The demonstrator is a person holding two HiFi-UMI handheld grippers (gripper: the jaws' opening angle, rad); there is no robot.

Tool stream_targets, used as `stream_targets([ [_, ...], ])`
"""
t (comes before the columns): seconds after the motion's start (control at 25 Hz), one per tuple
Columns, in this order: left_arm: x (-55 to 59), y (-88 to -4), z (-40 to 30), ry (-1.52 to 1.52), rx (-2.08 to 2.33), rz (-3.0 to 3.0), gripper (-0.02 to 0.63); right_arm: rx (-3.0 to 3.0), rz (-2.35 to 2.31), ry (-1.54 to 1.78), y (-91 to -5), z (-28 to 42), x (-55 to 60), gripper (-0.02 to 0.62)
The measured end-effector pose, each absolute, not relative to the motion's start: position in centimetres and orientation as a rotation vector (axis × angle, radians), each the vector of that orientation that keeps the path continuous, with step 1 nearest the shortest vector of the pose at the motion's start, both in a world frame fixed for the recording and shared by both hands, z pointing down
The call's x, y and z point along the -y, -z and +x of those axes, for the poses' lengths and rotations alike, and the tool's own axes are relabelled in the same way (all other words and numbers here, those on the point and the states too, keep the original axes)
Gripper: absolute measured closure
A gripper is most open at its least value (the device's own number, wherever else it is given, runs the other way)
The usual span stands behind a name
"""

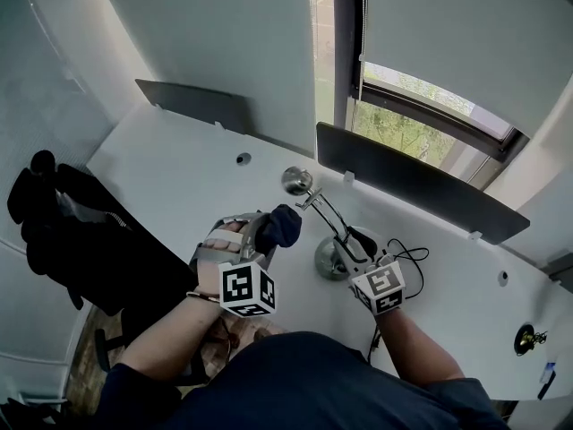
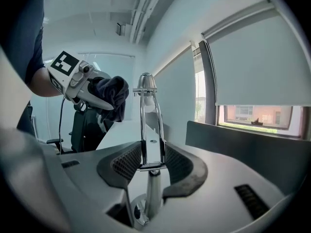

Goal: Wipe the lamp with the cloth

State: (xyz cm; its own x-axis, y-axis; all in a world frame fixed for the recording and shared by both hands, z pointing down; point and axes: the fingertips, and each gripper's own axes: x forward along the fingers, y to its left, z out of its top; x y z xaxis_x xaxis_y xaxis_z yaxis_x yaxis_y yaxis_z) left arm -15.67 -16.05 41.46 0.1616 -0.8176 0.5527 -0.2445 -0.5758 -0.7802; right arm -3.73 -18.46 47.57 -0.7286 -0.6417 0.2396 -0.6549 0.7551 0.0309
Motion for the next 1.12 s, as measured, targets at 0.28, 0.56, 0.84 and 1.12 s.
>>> stream_targets([
  [0.28, 12.7, -42.0, -14.1, 1.251, -1.082, -2.150, 0.476, 2.709, 1.048, -0.130, -46.1, -2.3, 16.2, 0.457],
  [0.56, 9.1, -43.1, -11.7, 1.104, -1.058, -2.366, 0.476, 2.773, 0.962, -0.184, -45.3, -3.9, 12.2, 0.508],
  [0.84, 6.9, -41.9, -10.4, 0.810, -1.139, -2.708, 0.476, 2.871, 0.860, -0.198, -43.2, -6.8, 8.8, 0.561],
  [1.12, 5.0, -41.1, -10.1, 0.590, -1.128, -2.853, 0.476, 2.946, 0.787, -0.159, -41.5, -8.0, 6.3, 0.575],
])
